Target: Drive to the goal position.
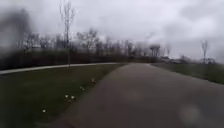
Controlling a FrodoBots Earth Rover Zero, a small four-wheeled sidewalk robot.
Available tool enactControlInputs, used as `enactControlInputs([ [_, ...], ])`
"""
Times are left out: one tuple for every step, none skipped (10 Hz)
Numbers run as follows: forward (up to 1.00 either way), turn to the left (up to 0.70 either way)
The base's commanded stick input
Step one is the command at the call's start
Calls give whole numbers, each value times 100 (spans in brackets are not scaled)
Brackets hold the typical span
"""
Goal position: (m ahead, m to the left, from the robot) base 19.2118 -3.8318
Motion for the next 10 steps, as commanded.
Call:
enactControlInputs([
  [70, -34],
  [70, -35],
  [70, -35],
  [70, -35],
  [70, -19],
  [70, 0],
  [70, 0],
  [70, 0],
  [70, 0],
  [70, 0],
])
